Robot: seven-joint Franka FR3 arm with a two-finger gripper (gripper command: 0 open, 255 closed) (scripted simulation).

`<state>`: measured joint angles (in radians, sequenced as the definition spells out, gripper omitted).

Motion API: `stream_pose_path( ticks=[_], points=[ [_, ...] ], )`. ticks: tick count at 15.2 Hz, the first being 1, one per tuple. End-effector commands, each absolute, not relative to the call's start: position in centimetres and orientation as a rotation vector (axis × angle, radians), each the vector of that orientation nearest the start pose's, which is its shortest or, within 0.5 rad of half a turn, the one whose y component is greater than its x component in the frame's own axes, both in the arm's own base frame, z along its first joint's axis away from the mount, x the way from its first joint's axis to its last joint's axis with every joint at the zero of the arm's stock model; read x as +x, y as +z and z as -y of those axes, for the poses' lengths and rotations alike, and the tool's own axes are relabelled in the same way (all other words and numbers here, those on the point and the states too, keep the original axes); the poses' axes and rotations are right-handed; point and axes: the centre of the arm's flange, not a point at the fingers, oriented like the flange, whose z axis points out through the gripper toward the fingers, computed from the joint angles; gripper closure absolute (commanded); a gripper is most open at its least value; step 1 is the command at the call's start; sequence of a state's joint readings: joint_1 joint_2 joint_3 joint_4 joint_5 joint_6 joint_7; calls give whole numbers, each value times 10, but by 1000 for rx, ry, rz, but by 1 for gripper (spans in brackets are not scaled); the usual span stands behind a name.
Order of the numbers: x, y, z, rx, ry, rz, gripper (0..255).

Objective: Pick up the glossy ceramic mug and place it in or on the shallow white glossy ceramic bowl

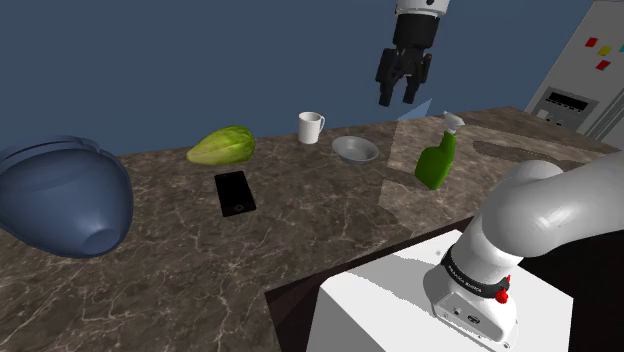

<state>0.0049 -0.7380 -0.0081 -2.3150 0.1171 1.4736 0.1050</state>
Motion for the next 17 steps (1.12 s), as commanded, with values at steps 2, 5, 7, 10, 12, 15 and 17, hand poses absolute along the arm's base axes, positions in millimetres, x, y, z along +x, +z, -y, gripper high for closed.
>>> stream_pose_path(
  ticks=[2, 5, 7, 10, 12, 15, 17],
  points=[
    [320, 581, -10, -3021, 162, -154, 0],
    [353, 562, -6, -3036, 151, -161, 0],
    [375, 550, -2, -3045, 143, -166, 0],
    [408, 532, 3, -3060, 132, -174, 0],
    [430, 520, 6, -3069, 125, -179, 0],
    [463, 502, 12, -3084, 113, -186, 0],
    [486, 490, 17, -3093, 105, -191, 0]
  ],
)
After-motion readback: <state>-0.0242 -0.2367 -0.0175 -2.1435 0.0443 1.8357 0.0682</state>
